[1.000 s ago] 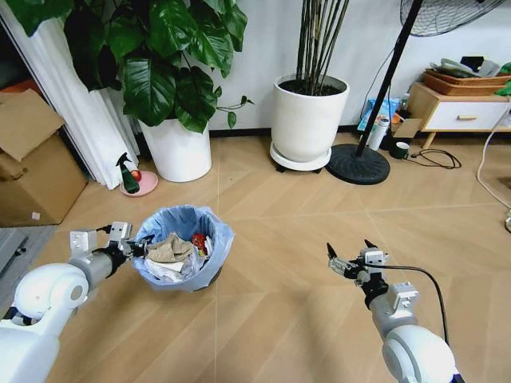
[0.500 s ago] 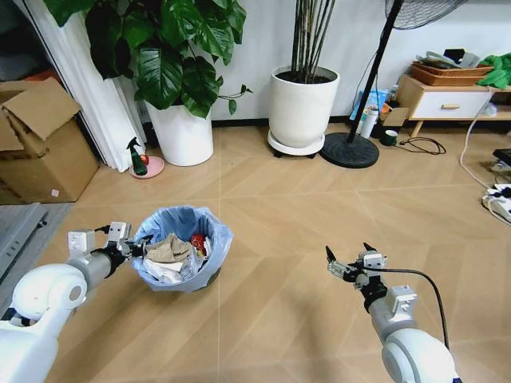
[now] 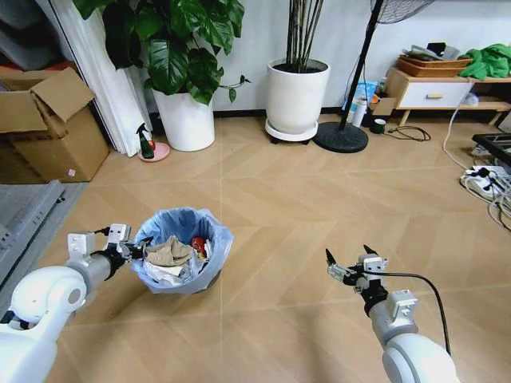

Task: Pick up the trash bin and place the garbage on the floor into it.

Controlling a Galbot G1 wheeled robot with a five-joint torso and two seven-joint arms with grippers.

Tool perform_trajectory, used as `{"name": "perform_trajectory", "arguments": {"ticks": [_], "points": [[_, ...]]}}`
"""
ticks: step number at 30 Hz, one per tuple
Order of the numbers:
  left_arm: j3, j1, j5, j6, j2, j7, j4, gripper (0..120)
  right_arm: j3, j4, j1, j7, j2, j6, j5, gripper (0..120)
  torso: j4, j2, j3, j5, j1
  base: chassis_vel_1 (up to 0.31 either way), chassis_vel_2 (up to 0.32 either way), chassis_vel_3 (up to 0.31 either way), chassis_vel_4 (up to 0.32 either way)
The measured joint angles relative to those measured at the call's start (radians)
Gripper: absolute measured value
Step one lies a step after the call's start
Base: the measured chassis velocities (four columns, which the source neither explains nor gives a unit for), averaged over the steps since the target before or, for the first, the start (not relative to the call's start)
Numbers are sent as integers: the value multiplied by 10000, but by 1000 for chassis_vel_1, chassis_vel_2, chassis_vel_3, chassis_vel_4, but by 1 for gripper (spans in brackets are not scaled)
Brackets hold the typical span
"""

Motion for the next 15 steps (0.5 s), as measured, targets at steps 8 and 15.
{"name": "perform_trajectory", "arguments": {"ticks": [8,15], "points": [[-14,17,2,0,11,-6,-2,0,-31,-17,24,-7,3,11,-18,100,0,0,0,0,0,258,-261,-251,255],[-7,15,27,2,-60,-6,63,0,-78,-124,27,-24,18,74,-35,100,-2,0,0,-2,-2,256,-252,-247,249]]}}
